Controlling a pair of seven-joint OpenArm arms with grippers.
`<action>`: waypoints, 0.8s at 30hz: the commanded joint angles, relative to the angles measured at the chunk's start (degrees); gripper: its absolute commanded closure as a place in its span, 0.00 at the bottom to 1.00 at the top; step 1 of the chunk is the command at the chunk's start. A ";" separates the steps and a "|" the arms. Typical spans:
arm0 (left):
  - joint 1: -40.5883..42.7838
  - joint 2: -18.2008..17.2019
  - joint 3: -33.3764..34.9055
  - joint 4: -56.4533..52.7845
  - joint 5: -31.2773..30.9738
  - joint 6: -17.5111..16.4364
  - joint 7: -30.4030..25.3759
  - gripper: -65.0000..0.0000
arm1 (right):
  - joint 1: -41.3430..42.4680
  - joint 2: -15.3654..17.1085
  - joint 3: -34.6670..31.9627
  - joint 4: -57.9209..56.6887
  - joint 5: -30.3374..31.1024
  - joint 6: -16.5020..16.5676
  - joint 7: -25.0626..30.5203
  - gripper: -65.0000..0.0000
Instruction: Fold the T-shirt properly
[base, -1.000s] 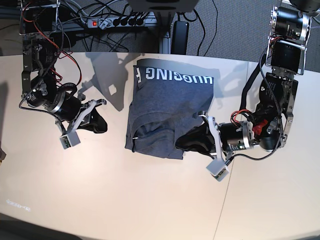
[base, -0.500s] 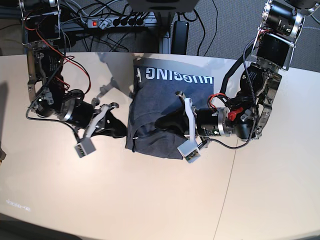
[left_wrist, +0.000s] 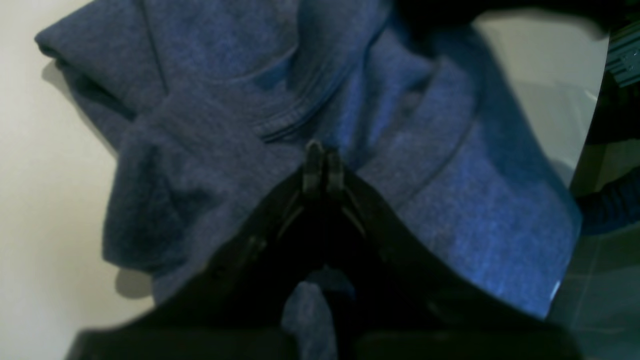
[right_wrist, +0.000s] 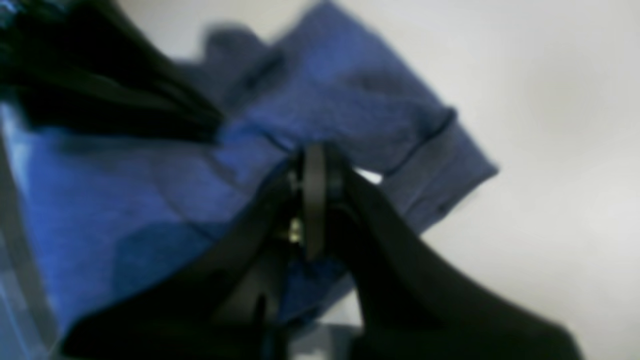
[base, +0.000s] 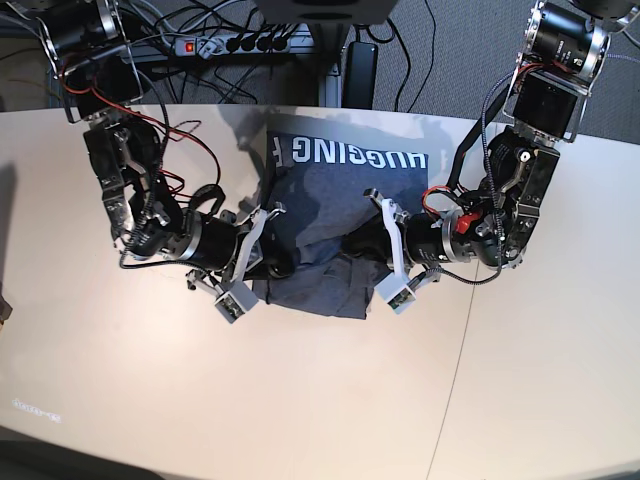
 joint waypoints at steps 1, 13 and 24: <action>-1.22 -0.17 -0.42 0.79 -0.90 -0.67 -1.42 1.00 | 1.70 -0.66 -0.07 -1.14 0.00 3.58 1.77 1.00; -1.22 -0.17 -1.95 0.85 1.84 -0.67 -3.72 1.00 | 2.71 -2.95 -0.02 -10.82 -2.80 3.54 5.05 1.00; -0.07 -2.36 -11.69 13.11 -2.01 -0.67 2.58 1.00 | 2.62 -2.93 1.18 1.92 -2.80 3.54 3.54 1.00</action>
